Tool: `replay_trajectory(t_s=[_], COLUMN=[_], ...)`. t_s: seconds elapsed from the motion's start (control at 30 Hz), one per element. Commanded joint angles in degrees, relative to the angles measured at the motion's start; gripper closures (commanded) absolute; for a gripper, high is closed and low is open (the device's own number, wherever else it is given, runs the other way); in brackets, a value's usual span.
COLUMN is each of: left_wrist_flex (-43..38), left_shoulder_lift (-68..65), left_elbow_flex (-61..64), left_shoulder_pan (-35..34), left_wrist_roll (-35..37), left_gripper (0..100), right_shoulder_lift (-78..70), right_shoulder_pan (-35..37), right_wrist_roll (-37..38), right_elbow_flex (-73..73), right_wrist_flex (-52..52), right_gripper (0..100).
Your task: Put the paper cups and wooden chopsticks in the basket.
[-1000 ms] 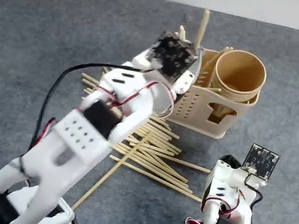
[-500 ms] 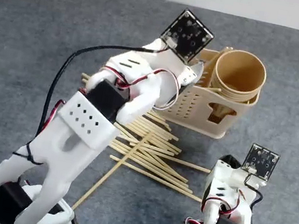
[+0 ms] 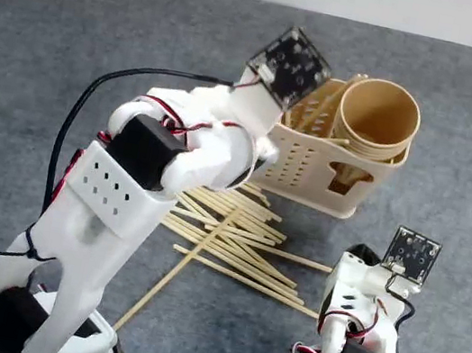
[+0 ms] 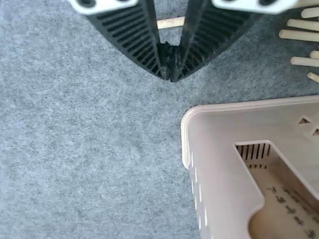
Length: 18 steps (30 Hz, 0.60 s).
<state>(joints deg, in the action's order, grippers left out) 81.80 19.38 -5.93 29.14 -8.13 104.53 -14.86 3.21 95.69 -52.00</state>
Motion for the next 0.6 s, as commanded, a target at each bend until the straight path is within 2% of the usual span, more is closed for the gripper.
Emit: replay_trajectory(t_s=[0.0,0.17,0.27,0.43,0.57], left_wrist_flex=[7.2,14.5,15.9,14.6,6.0], left_shoulder_lift=[0.6,0.6,0.6,0.6,0.4], left_elbow_flex=[-2.4,-1.7,0.7,10.1,19.7], left_shoulder_pan=[-0.7,-0.3,-0.6,-0.2,-0.6], left_wrist_roll=[-3.3,-3.3,-3.3,-3.3,-3.3], left_gripper=[87,87,87,87,87], right_shoulder_lift=[0.7,0.7,0.7,0.7,0.7], right_shoulder_pan=[0.4,0.4,0.4,0.4,0.4], right_wrist_roll=[0.1,0.1,0.1,0.1,0.1], right_elbow_flex=[7.1,7.1,7.1,7.1,7.1], right_wrist_flex=[0.2,0.2,0.2,0.2,0.1], right_gripper=[98.5,98.5,98.5,98.5,98.5])
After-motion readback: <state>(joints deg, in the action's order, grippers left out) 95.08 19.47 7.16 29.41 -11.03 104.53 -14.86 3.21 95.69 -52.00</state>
